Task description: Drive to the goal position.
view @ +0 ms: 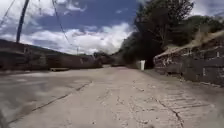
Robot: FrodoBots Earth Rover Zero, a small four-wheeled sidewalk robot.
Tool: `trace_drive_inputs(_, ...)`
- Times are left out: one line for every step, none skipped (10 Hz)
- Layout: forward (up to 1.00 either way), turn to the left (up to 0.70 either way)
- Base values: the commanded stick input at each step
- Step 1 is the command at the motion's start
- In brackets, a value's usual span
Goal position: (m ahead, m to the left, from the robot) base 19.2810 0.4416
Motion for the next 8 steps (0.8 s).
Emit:
trace_drive_inputs(1.0,0.0)
trace_drive_inputs(1.0,0.0)
trace_drive_inputs(1.0,0.0)
trace_drive_inputs(1.0,0.0)
trace_drive_inputs(1.0,0.0)
trace_drive_inputs(1.0,0.0)
trace_drive_inputs(1.0,-0.22)
trace_drive_inputs(1.0,-0.12)
